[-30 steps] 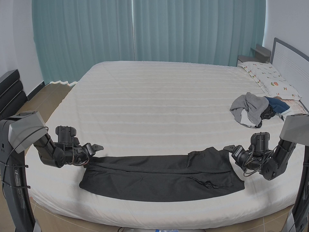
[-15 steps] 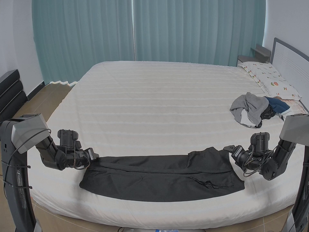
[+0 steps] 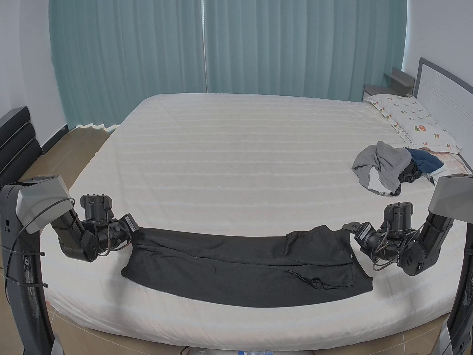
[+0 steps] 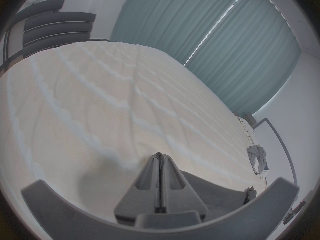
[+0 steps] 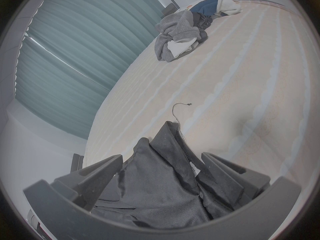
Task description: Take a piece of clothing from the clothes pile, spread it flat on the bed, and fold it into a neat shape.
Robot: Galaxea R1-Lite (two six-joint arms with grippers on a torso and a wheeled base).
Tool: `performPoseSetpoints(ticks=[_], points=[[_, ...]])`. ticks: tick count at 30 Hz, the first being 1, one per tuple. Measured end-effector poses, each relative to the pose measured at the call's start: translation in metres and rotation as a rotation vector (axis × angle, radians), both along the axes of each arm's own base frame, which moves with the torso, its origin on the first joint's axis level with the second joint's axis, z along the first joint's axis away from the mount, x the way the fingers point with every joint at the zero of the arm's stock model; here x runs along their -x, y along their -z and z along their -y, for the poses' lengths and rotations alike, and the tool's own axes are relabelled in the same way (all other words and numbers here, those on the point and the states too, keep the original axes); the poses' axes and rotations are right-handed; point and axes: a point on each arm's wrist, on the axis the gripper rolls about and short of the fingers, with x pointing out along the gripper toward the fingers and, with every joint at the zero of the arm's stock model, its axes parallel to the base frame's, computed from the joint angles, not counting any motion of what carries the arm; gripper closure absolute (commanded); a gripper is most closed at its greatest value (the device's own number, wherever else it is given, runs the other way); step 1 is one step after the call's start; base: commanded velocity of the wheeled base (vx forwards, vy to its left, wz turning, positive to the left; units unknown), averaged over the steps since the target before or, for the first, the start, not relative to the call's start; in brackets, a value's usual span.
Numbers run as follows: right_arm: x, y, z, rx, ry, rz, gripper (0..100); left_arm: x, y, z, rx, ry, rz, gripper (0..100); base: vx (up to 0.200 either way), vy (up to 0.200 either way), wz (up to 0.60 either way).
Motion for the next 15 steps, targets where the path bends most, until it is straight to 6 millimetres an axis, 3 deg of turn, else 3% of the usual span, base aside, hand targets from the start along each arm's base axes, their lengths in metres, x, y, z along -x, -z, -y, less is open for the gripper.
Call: performPoseSetpoints(ticks=[10,11,15], points=[[-0.0002,-0.0008,0.0004,0.000,0.001,0.003,0,0.0039,0.0044,-0.0014,-0.002,0.005,-0.024,100,0.000,0.000,0.00],[-0.0002,-0.0008,0.0004,-0.001,0.002,0.003,0,0.0040,0.0045,-0.0014,-0.002,0.006,-0.024,0,0.000,0.000,0.00],[0.0000,-0.0008,0.0004,0.000,0.002,0.002,0,0.0039,0.0039,-0.0009,0.003,0.011,-0.023,0,0.000,0.000,0.00]])
